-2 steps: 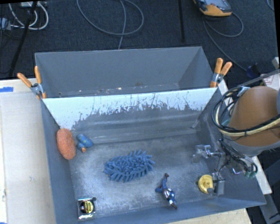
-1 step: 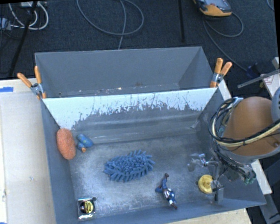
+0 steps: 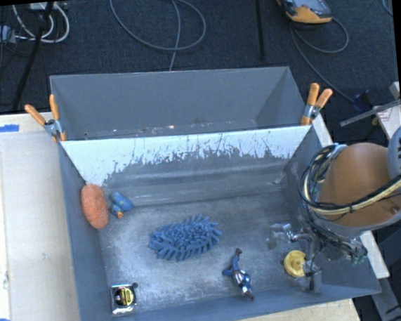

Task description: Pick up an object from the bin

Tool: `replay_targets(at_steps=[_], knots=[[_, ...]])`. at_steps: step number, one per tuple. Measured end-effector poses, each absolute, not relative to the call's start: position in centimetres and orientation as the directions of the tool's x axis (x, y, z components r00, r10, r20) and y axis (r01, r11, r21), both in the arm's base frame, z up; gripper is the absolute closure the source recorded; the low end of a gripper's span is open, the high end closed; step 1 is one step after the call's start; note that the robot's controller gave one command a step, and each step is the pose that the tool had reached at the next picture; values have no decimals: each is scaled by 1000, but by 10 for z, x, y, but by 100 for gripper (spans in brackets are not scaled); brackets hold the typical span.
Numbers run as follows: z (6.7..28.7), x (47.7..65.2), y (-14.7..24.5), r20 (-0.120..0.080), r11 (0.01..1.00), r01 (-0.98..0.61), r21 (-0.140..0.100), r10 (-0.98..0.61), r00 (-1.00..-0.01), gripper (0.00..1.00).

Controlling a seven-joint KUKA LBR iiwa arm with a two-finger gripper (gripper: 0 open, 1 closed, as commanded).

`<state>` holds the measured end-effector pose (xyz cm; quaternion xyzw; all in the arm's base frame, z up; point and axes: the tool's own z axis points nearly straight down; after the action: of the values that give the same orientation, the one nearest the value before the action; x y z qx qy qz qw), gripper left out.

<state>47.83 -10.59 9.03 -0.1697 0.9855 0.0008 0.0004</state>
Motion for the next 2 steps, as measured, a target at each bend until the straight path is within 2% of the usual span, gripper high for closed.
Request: replay_targets(at_steps=[1, 2], knots=[[79, 485, -117, -1, 996, -89, 1, -89, -996, 0], [73, 496, -123, 0, 972, -234, 0, -234, -972, 0]])
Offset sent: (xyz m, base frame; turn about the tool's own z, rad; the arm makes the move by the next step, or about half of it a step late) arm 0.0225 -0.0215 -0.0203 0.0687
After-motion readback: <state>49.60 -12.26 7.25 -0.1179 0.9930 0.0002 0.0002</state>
